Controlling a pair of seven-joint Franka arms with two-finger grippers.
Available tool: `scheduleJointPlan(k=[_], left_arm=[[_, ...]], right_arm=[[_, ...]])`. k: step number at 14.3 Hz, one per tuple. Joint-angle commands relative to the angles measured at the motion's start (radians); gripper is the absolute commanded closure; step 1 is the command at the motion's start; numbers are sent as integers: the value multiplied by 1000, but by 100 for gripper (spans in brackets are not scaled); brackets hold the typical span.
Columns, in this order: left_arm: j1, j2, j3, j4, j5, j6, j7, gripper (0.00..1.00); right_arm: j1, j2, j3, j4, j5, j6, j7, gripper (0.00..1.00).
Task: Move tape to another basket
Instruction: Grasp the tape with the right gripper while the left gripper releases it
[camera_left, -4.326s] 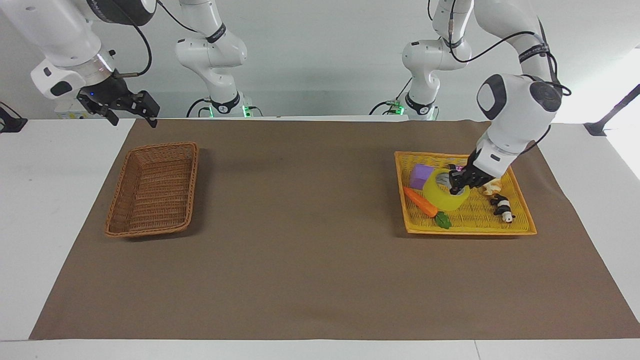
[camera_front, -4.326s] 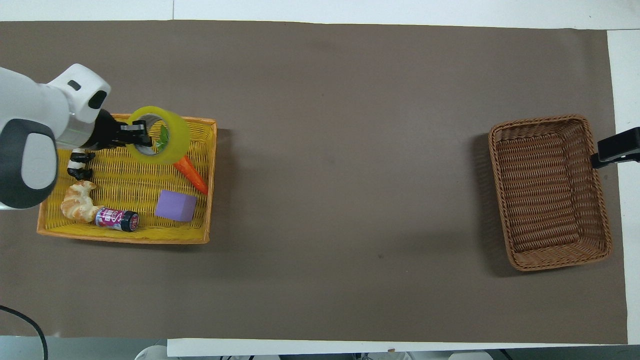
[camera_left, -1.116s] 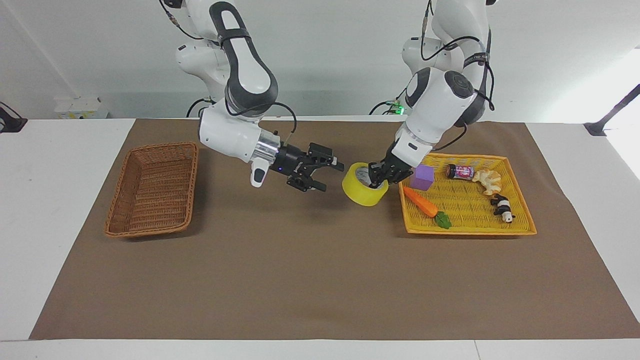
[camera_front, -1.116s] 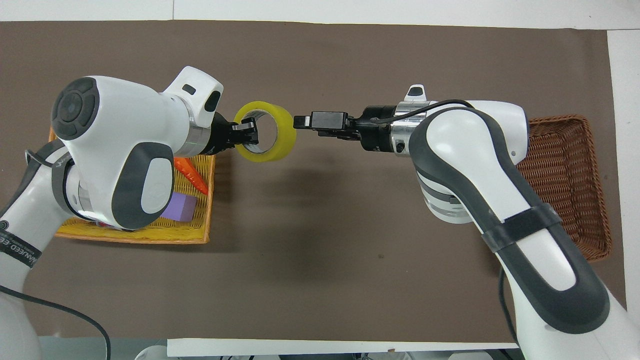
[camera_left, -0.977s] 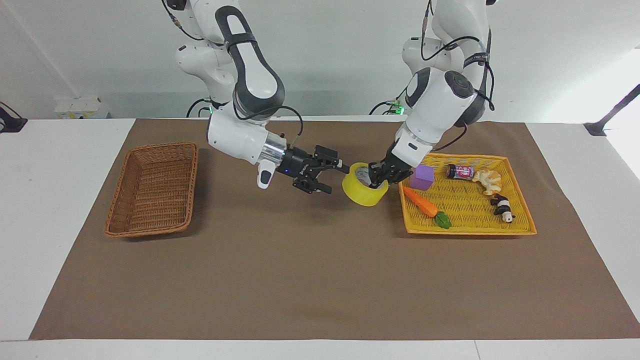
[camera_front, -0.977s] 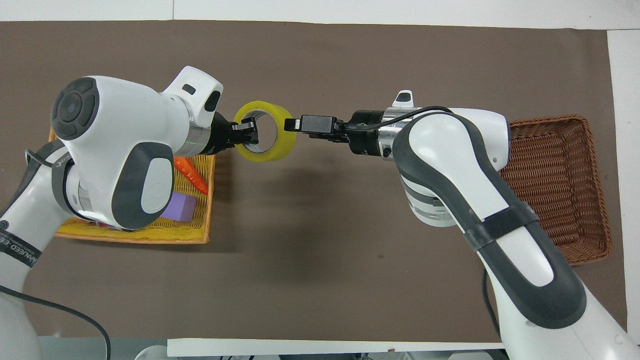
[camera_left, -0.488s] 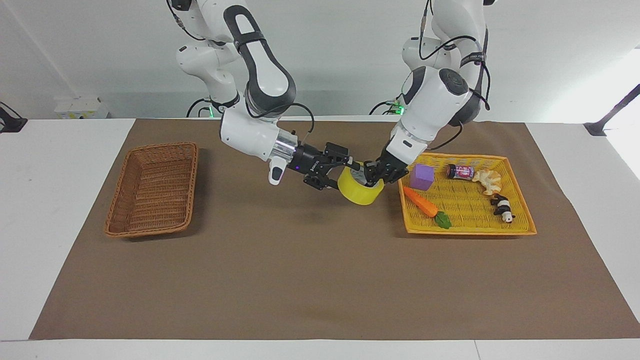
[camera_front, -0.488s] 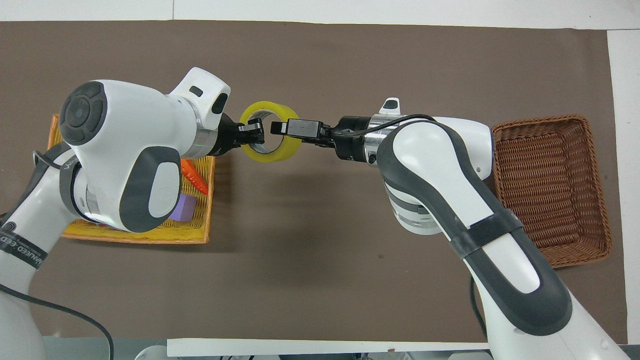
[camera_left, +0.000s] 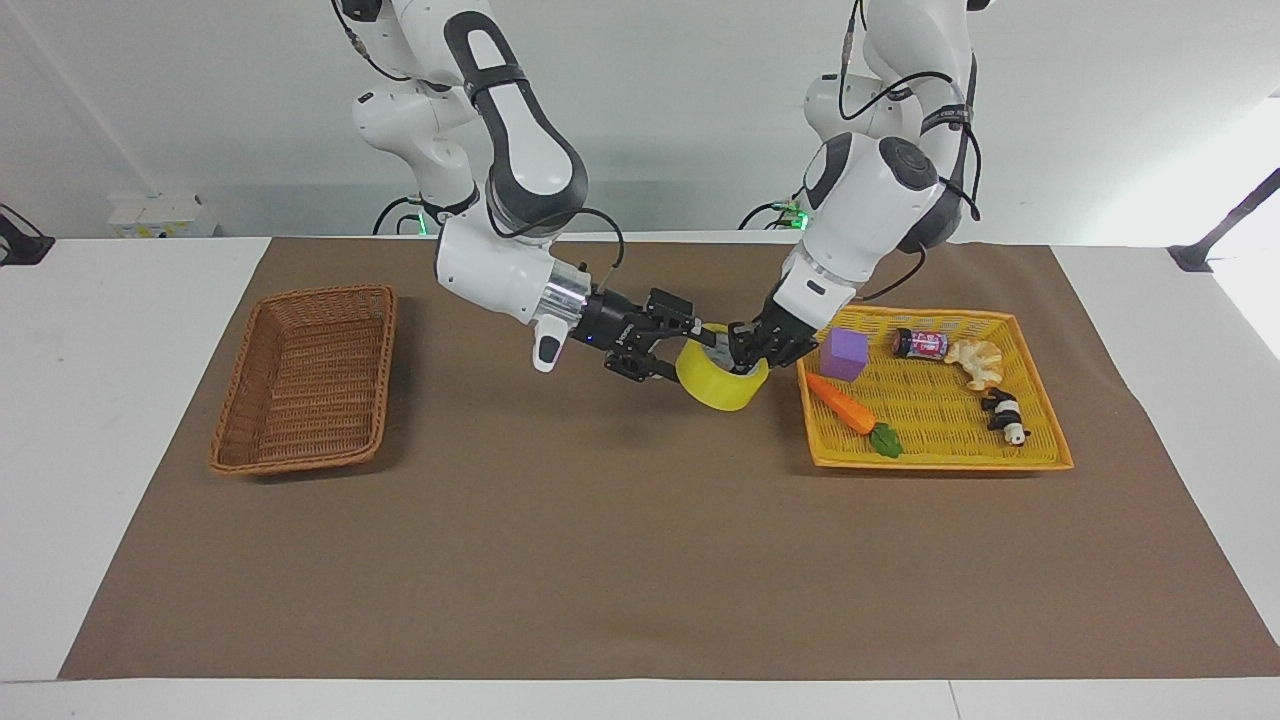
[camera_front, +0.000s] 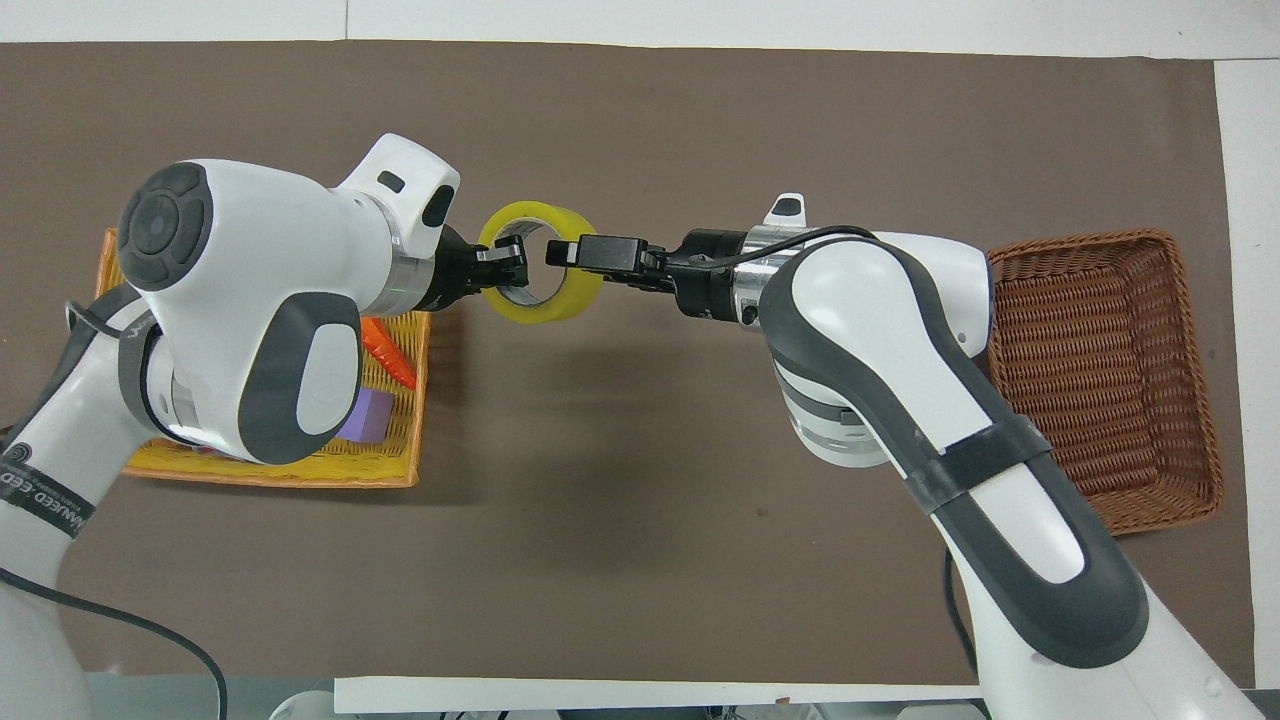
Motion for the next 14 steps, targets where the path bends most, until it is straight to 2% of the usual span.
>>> scheduleJointPlan(k=[1, 3, 5, 6, 9, 10, 11, 12, 13, 14], left_arm=[[-7, 5, 8, 12, -1, 11, 11, 100], [-7, 5, 8, 12, -1, 11, 11, 100], [-7, 5, 8, 13, -1, 11, 11, 100], [-7, 5, 8, 13, -1, 11, 11, 100], [-7, 5, 8, 12, -1, 11, 11, 100], [-7, 5, 8, 13, -1, 11, 12, 86], [-2, 5, 8, 18, -1, 8, 12, 51], [-1, 7, 8, 22, -1, 12, 6, 6], [-1, 7, 11, 41, -3, 0, -3, 1], [4, -1, 14, 62, -1, -29, 1, 1]], right_arm=[[-2, -2, 2, -6, 16, 11, 1, 32], [-2, -2, 2, -6, 18, 11, 1, 51], [-2, -4, 2, -6, 18, 8, 4, 97], [-2, -4, 2, -6, 16, 8, 8, 100], [-4, -4, 2, -6, 18, 5, 11, 100], [-5, -5, 2, -6, 18, 3, 11, 100], [-5, -5, 2, -6, 18, 2, 10, 100], [-5, -5, 2, -6, 18, 2, 10, 100], [-5, -5, 2, -6, 18, 2, 11, 100], [-7, -5, 2, -6, 18, 2, 11, 100]])
